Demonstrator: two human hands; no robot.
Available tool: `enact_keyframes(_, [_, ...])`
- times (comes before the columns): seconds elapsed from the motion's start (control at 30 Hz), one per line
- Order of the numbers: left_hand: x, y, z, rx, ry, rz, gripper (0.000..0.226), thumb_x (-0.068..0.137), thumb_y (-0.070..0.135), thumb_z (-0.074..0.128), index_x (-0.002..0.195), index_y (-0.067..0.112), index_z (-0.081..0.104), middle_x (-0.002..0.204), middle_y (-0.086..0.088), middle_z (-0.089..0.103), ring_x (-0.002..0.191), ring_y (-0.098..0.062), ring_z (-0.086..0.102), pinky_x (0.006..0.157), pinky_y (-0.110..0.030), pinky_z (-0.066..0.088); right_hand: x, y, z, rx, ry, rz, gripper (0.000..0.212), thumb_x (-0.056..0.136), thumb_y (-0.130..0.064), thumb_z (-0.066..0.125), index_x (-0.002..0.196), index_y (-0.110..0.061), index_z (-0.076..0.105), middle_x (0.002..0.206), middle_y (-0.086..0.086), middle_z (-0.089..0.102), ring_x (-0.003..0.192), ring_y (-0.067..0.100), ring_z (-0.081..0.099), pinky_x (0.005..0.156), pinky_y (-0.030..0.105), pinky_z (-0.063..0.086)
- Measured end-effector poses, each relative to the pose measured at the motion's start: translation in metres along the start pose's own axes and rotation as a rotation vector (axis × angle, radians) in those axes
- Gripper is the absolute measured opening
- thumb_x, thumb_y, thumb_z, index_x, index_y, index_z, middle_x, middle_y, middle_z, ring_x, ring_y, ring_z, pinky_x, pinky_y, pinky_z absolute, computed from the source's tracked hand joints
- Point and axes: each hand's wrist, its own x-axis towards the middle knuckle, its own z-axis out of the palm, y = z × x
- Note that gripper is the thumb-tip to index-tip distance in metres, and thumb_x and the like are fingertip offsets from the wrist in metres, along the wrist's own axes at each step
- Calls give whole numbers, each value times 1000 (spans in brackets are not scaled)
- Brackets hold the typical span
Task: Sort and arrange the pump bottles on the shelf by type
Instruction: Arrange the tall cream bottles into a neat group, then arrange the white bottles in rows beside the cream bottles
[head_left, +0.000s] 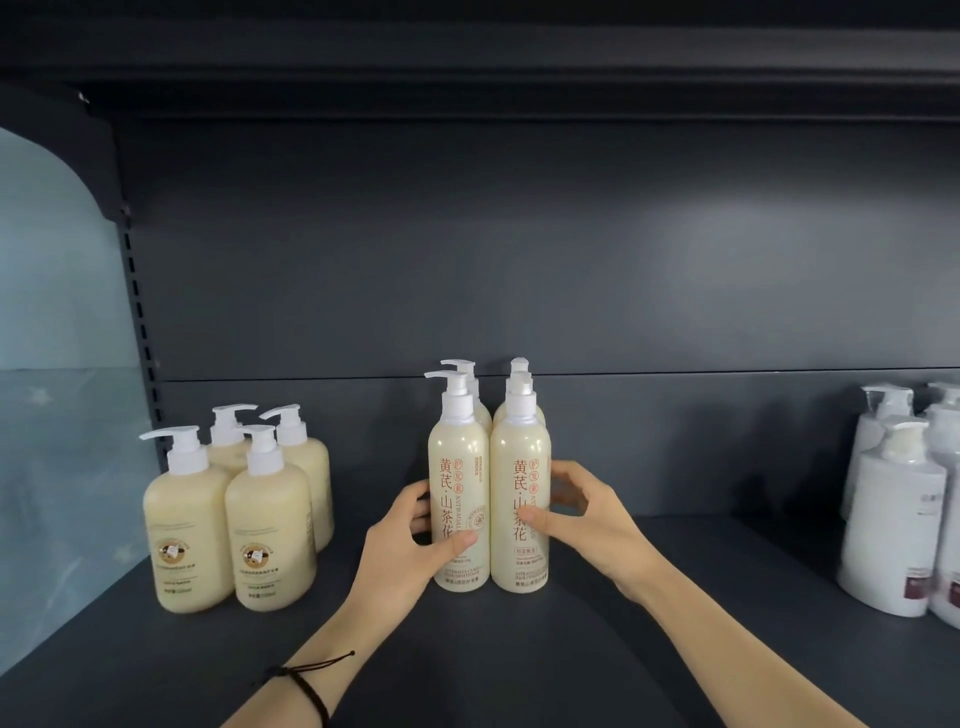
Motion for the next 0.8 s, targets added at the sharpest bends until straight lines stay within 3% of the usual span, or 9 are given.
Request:
enact_keyframes(0.23, [-3,7,-3,46,-57,12,62,77,29,77,128,25,43,113,15,59,101,0,57,72,-10,44,-3,-4,0,-47,-29,31,47,80,-32,76,120,-29,52,116,-17,62,103,0,60,70,14,49])
enact_keyframes(0.37, [-5,11,-9,153,-82,-17,61,79,35,73,131,24,42,120,7,60,100,-7,60,82,-22,49,-9,-9,-4,-212,-27,74,47,81,-38,74,117,-24,48,115,-14,58,105,4,58,70,15,45])
enact_keyframes(0.5, [-19,28,-19,613,-15,-20,40,86,54,57,115,28,52,102,12,64,89,-5,60,66,-24,47,-26,-12,-13,-472,-23,134,50,83,-47,67,122,-24,45,114,-6,58,101,10,58,75,22,49])
enact_keyframes(0.63, [-45,41,-25,1070,-23,221,36,91,55,41,104,25,57,96,10,61,88,-9,57,62,-26,40,-52,-18,-18,-928,-62,108,49,85,-58,55,125,-30,48,119,-8,58,104,13,58,82,31,50])
enact_keyframes(0.8, [-72,50,-31,1272,-100,325,44,92,55,33,114,25,56,103,4,63,99,-17,56,68,-32,31,-79,-33,-15,-1108,-129,27,53,90,-58,46,135,-30,45,128,-8,56,119,13,53,94,33,44])
